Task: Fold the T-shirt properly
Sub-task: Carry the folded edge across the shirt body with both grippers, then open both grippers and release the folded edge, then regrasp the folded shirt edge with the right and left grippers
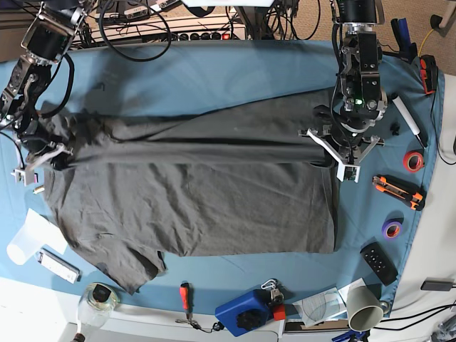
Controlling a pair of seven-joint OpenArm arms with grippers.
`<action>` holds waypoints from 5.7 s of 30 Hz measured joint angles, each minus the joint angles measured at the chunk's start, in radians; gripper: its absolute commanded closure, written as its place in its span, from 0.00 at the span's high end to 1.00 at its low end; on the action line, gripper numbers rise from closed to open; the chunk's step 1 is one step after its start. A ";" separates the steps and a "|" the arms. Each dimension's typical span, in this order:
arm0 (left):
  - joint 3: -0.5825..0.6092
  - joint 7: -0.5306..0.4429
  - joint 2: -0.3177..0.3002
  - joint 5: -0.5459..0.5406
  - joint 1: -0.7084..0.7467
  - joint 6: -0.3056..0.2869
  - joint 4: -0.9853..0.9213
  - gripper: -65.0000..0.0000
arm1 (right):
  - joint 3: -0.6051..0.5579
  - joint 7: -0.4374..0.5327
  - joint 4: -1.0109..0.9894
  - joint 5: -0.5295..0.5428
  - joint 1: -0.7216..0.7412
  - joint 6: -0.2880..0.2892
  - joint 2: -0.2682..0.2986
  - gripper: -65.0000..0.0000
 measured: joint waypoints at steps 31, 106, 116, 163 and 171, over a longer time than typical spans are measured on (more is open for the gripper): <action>0.000 0.000 0.000 0.005 -0.036 0.000 0.000 0.28 | 0.000 0.111 -0.135 -0.022 0.055 0.152 0.000 0.26; -0.002 0.239 0.006 -0.040 0.290 0.105 0.419 0.57 | 0.445 -0.333 -0.030 0.420 -0.124 0.115 0.096 0.38; -0.002 0.241 0.005 -0.045 0.290 0.097 0.385 0.57 | 0.476 -0.223 -0.030 0.368 -0.198 0.115 0.018 0.38; -0.002 0.214 0.000 -0.045 0.291 0.079 0.385 0.57 | 0.423 -0.019 -0.276 0.296 -0.120 0.122 -0.016 0.38; -0.002 0.214 0.000 -0.045 0.290 0.079 0.385 0.57 | 0.353 0.027 -0.276 0.294 -0.106 0.122 -0.017 0.38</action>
